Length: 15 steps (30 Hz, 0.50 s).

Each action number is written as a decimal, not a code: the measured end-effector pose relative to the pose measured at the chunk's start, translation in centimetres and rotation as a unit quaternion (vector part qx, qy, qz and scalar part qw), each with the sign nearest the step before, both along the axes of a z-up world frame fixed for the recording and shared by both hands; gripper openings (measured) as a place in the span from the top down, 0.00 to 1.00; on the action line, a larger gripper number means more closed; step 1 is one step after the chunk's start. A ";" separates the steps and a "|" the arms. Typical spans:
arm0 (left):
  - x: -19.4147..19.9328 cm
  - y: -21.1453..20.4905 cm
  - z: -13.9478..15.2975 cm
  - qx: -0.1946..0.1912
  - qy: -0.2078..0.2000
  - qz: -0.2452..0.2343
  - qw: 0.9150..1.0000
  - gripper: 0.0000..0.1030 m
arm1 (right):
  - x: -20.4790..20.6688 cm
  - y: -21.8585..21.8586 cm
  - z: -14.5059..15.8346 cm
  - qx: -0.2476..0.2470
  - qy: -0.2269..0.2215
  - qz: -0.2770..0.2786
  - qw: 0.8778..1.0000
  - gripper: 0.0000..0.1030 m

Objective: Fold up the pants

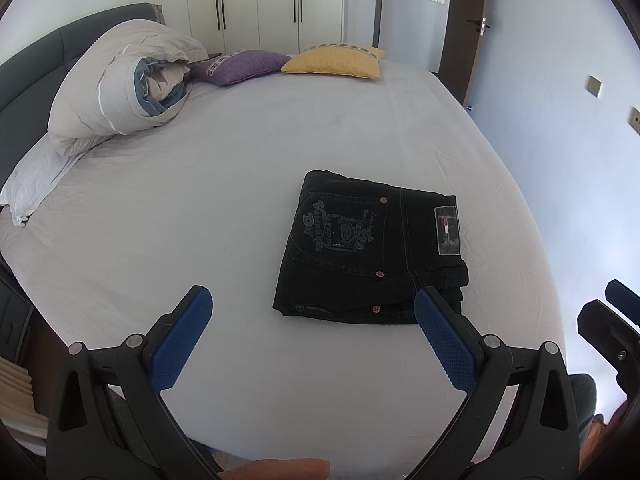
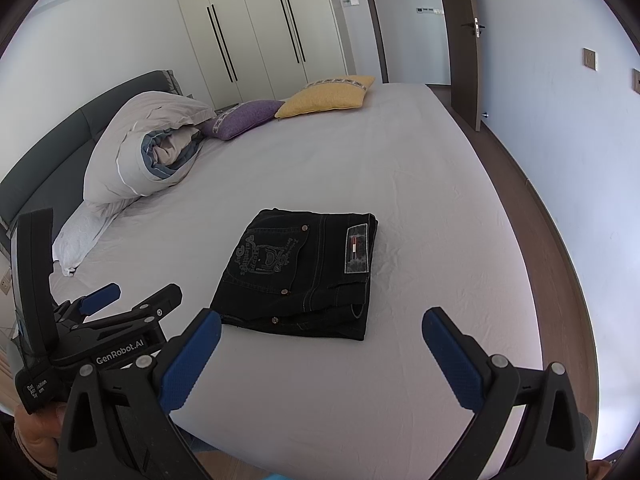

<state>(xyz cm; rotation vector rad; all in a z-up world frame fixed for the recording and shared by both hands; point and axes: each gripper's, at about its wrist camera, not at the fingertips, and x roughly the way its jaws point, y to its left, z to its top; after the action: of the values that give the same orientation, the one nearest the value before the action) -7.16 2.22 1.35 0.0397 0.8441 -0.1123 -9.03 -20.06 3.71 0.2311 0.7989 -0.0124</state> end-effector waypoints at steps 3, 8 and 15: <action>0.0 0.0 0.0 0.001 0.000 -0.001 1.000 0.00 | 0.0 0.0 0.0 0.000 0.000 0.000 1.000 0.00; -0.1 0.0 -0.3 -0.002 0.002 -0.002 1.000 0.00 | 0.0 -0.1 -0.1 0.000 0.000 0.001 1.000 0.00; 0.1 0.0 -0.8 -0.004 0.011 -0.004 1.000 0.00 | -0.1 -0.1 -0.1 0.000 0.001 0.001 1.000 0.00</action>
<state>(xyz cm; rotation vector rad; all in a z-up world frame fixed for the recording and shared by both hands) -7.10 2.23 0.56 0.0354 0.8647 -0.1244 -9.18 -20.12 3.61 0.2303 0.8010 -0.0117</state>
